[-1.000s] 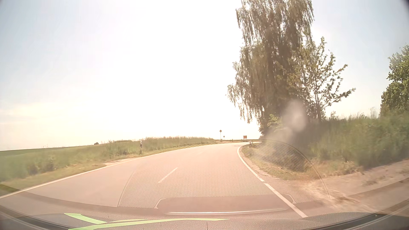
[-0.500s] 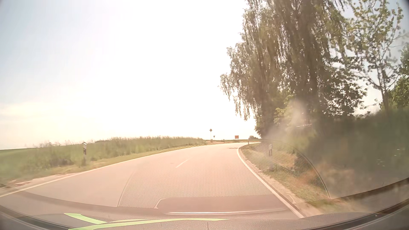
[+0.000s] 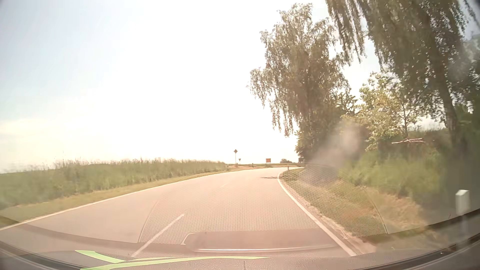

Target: Follow the waypoints while adhering to traffic rules and regulations

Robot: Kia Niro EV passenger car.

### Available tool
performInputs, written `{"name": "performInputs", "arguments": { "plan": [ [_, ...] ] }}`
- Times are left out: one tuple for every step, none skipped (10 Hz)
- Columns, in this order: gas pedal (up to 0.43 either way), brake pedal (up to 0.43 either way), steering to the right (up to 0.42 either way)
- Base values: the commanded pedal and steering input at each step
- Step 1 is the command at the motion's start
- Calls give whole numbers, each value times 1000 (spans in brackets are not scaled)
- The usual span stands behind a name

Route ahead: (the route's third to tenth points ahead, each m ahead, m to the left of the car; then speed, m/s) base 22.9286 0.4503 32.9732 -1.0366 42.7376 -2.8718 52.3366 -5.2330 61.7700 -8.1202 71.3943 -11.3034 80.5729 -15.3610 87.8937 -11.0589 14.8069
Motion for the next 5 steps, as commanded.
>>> {"name": "performInputs", "arguments": {
  "plan": [
    [0,128,26],
    [0,128,26],
    [0,128,25],
    [0,128,25],
    [0,128,25]
  ]
}}
